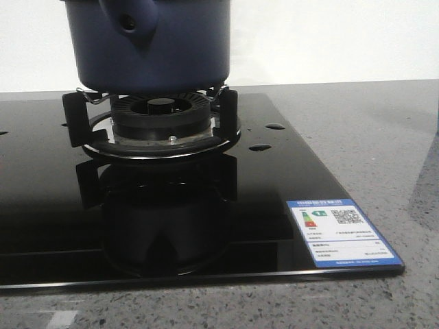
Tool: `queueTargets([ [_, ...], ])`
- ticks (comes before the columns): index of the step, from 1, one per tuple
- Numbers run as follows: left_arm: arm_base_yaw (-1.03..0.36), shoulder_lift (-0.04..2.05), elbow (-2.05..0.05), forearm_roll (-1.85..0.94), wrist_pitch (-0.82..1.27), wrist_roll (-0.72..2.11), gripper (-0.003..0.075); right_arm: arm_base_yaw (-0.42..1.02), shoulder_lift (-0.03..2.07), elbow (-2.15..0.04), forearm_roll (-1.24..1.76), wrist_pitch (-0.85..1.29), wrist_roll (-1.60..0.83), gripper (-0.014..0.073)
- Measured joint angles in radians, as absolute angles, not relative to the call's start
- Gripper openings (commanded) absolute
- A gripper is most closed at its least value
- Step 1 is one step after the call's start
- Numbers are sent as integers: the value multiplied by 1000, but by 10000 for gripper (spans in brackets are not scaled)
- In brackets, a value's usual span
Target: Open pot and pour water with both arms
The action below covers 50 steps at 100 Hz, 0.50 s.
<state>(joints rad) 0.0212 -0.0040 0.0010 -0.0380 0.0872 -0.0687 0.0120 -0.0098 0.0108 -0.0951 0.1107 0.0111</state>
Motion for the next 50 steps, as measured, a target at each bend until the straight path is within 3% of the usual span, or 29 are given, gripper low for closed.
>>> queueTargets([
  [50, 21, -4, 1, -287, 28, -69, -20, 12, -10, 11, 187, 54, 11, -50],
])
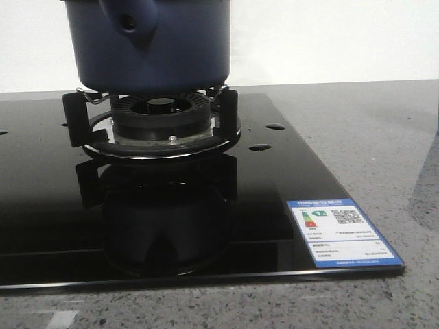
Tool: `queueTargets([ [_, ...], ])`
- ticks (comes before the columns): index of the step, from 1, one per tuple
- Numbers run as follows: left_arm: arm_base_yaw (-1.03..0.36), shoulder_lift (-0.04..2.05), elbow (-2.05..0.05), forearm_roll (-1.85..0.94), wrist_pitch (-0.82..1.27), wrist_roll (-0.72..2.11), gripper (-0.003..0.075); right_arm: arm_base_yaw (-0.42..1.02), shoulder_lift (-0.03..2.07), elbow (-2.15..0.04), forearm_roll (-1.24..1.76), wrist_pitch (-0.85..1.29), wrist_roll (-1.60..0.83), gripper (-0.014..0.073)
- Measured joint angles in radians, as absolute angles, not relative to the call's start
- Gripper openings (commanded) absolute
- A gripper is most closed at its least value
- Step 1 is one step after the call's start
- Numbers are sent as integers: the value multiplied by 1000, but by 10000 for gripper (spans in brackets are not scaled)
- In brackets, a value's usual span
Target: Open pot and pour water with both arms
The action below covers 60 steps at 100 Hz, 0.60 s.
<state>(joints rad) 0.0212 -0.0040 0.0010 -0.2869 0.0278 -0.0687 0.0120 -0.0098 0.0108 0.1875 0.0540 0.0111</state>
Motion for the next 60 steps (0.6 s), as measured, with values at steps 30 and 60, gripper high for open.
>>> queueTargets([
  [30, 21, -4, 1, -429, 6, -70, -20, 12, -10, 11, 371, 48, 11, -50],
  [60, 21, -4, -116, -392, 95, -64, -20, 12, -10, -74, 404, 76, 12, -50],
])
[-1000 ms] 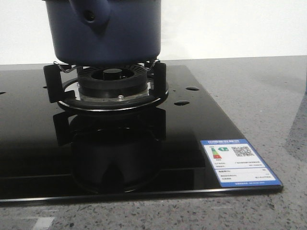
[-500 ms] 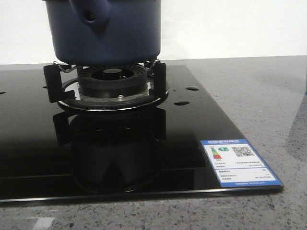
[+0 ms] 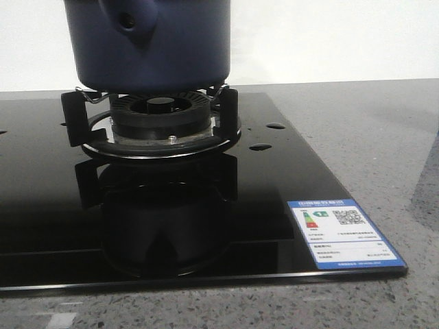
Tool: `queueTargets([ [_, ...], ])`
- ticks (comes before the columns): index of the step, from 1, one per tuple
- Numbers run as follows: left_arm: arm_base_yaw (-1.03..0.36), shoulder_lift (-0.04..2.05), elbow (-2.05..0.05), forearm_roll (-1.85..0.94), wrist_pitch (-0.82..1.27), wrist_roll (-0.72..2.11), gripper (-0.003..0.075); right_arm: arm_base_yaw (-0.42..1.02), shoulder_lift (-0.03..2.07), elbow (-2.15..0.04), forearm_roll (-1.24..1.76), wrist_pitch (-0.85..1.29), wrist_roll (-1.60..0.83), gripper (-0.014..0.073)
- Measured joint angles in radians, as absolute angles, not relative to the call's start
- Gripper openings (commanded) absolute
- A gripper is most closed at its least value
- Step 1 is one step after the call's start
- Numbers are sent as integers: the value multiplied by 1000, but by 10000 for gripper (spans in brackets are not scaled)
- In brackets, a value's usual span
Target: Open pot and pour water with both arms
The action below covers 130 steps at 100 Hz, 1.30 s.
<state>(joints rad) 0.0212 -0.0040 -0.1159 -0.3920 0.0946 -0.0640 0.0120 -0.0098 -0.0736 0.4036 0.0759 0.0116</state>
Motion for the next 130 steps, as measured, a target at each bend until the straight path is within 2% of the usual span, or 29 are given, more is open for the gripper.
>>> queueTargets([
  [14, 21, 40, -295, -287, 242, 12, -20, 12, 26, -214, 356, 188, 0, -50],
  [37, -11, 244, -577, -310, 488, 201, -20, 12, 242, -449, 262, 398, -116, -50],
  [52, -117, 346, -647, -351, 520, 277, -20, 12, 362, -538, 256, 479, -153, -50],
  [67, -214, 409, -662, -371, 512, 297, -8, 23, 394, -558, 254, 497, -159, -44],
  [74, -255, 437, -664, -390, 485, 297, 50, 29, 394, -558, 254, 503, -159, -1],
  [80, -292, 464, -666, -398, 461, 297, 151, 33, 394, -558, 252, 507, -159, 61],
  [94, -372, 533, -666, -406, 397, 298, 439, 47, 394, -558, 252, 511, -159, 314],
  [99, -399, 557, -666, -408, 371, 298, 503, 47, 394, -558, 252, 511, -159, 410],
  [106, -437, 593, -666, -409, 327, 298, 517, 47, 394, -558, 252, 511, -159, 467],
  [130, -569, 740, -666, -410, 148, 298, 489, 47, 394, -558, 252, 511, -160, 463],
])
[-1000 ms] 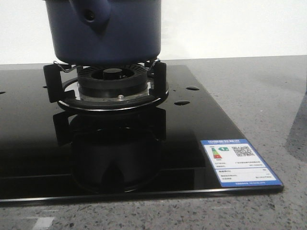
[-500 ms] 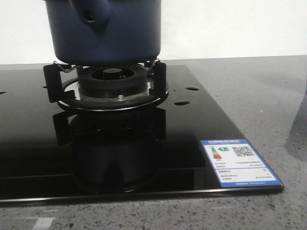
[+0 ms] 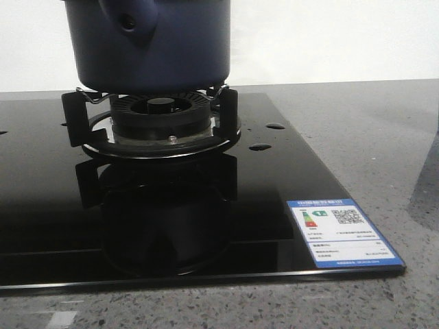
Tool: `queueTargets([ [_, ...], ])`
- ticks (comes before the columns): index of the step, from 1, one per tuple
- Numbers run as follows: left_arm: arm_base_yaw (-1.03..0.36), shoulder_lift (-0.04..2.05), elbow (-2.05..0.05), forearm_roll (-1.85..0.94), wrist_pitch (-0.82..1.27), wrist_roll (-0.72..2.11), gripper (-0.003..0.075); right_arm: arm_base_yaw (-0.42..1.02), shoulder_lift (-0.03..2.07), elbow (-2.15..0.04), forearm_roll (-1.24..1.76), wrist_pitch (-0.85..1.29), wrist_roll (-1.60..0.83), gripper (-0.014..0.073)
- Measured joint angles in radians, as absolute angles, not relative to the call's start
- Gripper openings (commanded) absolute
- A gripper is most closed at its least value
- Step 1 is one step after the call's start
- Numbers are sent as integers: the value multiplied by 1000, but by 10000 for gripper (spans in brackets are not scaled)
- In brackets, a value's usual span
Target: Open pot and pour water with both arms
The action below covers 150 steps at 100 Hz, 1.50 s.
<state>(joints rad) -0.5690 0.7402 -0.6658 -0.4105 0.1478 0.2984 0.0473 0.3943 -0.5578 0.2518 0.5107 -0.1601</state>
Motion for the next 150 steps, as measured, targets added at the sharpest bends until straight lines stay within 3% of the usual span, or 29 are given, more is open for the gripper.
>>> queueTargets([
  [34, -621, 996, -700, -409, -124, 298, 496, 47, 394, -558, 252, 511, -160, 463],
  [94, -622, 1349, -985, -372, -149, 298, 557, 47, 394, -558, 252, 511, -160, 463],
  [150, -595, 1435, -1014, -372, -210, 298, 550, 47, 394, -558, 252, 511, -160, 463],
])
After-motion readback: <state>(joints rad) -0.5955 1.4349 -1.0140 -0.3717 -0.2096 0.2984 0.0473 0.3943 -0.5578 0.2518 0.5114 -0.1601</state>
